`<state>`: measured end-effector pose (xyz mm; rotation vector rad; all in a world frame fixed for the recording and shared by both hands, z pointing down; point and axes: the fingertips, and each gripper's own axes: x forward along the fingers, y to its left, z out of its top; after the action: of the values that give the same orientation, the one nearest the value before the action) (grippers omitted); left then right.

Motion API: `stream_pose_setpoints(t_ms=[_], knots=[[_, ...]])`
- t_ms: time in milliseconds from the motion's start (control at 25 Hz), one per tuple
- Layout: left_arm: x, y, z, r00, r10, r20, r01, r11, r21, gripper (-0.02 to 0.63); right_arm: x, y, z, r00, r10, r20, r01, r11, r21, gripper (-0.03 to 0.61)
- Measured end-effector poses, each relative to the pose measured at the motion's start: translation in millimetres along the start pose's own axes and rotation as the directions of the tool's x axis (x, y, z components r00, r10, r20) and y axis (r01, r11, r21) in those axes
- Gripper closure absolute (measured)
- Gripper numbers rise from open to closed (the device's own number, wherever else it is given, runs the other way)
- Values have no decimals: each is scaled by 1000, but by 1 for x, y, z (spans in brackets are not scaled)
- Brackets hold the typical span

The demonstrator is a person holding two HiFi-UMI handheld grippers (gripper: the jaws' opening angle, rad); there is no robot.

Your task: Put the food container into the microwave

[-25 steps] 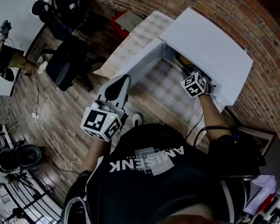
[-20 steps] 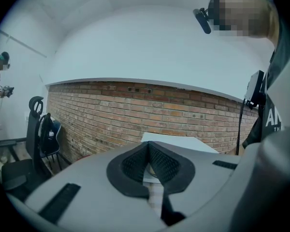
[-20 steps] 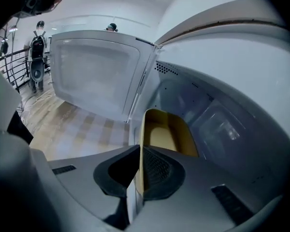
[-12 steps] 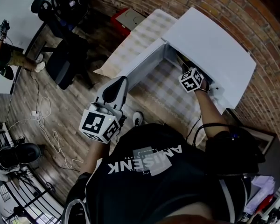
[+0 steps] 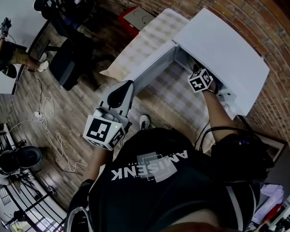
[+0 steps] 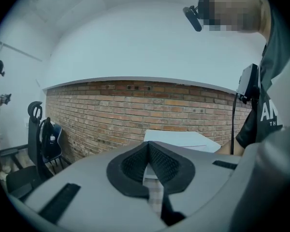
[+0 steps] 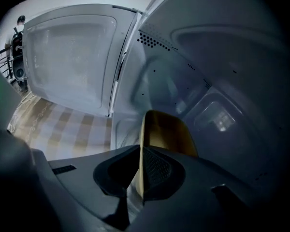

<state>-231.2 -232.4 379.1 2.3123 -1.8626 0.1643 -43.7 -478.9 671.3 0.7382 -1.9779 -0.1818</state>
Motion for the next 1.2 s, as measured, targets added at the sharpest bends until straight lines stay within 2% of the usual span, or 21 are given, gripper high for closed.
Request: stream_pose_setpoints(t_ms=[560, 600, 680, 720, 920, 1200], knots=[[-3, 8, -2, 1000, 9, -3, -9, 1000, -29, 601, 7, -7, 1, 997, -68, -19, 68, 997, -23, 526], [-5, 9, -2, 1000, 9, -3, -9, 1000, -30, 601, 7, -6, 1, 997, -69, -18, 69, 997, -20, 518], [-6, 11, -2, 1000, 5, -1, -5, 1000, -29, 601, 6, -6, 2, 998, -67, -16, 67, 998, -10, 420], [-7, 12, -1, 1000, 2, 0, -2, 1000, -27, 601, 6, -7, 2, 997, -69, -18, 69, 998, -4, 410], [-9, 16, 2, 1000, -14, 14, 15, 1000, -27, 601, -7, -5, 4, 996, -93, -10, 93, 995, 24, 405], [5, 12, 10, 995, -78, 54, 81, 995, -50, 601, -50, 10, 23, 993, -103, 49, 102, 995, 16, 388]])
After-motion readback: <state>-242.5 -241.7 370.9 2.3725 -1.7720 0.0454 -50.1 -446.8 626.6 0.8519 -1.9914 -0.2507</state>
